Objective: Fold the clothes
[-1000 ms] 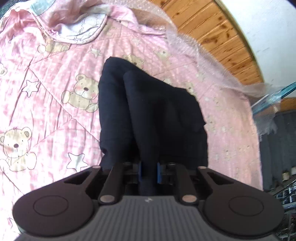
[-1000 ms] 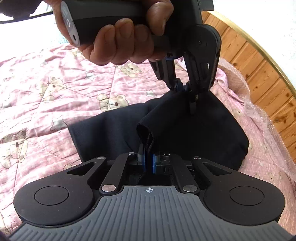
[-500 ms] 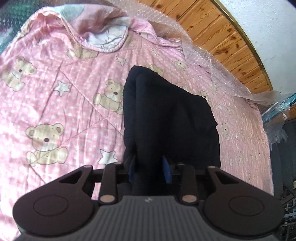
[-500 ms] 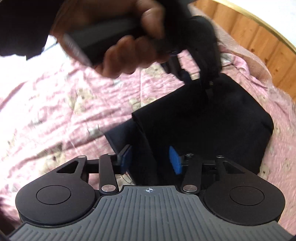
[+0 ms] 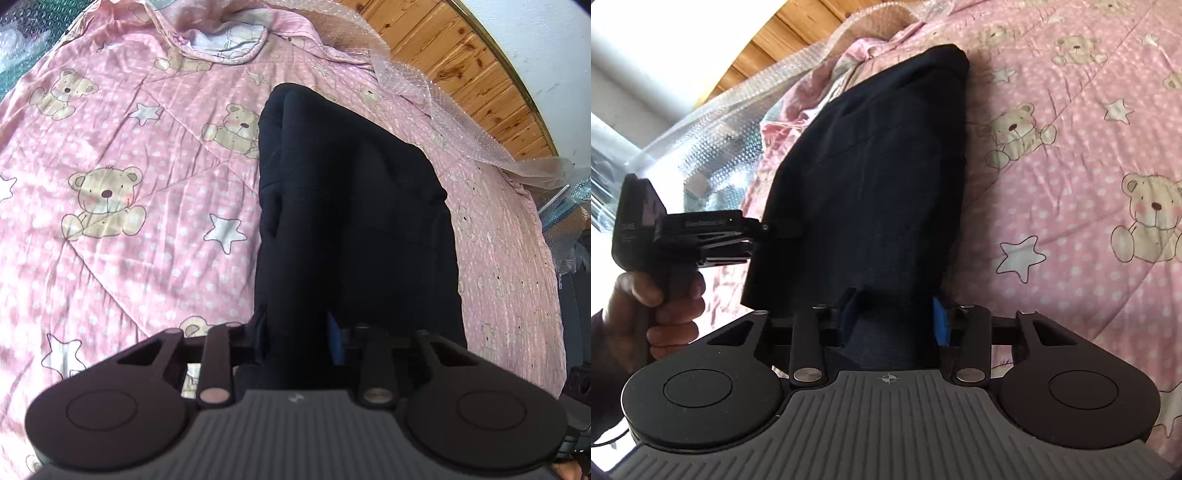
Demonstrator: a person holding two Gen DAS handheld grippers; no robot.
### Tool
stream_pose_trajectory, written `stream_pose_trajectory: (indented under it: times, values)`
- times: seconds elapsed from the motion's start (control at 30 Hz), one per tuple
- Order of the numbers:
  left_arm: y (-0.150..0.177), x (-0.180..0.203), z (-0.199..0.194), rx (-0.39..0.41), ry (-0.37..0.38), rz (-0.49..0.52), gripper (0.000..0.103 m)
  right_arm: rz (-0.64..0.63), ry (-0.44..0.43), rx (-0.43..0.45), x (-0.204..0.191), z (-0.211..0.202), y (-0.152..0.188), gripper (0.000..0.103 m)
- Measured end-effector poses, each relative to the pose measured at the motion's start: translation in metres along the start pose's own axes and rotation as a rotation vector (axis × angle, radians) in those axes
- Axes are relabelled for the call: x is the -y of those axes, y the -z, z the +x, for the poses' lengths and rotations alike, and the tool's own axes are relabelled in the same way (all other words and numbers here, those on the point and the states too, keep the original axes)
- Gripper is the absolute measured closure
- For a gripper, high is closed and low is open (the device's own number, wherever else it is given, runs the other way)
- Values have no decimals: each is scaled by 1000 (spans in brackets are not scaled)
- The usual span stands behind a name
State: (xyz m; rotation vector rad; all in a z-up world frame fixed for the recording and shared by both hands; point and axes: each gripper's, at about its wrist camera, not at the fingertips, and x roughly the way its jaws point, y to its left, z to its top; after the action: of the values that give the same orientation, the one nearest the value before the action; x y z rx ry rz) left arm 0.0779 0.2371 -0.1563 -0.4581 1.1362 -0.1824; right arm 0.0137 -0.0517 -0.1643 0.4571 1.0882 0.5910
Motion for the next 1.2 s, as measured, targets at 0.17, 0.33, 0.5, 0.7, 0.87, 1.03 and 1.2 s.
stream_pose_trajectory:
  times: [0.17, 0.33, 0.5, 0.7, 0.87, 1.03, 1.2]
  values:
    - [-3, 15, -3, -16, -4, 10, 89, 9, -10, -15, -4, -4, -12, 95]
    - [2, 38, -16, -14, 37, -29, 91, -122, -3, -13, -19, -31, -36, 97]
    - [34, 94, -5, -55, 94, -46, 90, -381, 162, -27, -21, -80, -85, 98]
    - [76, 142, 35, -121, 40, -47, 87, -355, 493, -77, 17, -89, -102, 78]
    - [80, 142, 21, -115, 50, 14, 85, -88, 488, 59, 42, -129, -55, 59]
    - [83, 145, 3, -104, 33, 49, 85, -18, 497, 106, 55, -164, -15, 57]
    - [93, 141, -16, -50, 6, -62, 84, 50, 443, 172, 65, -201, 3, 50]
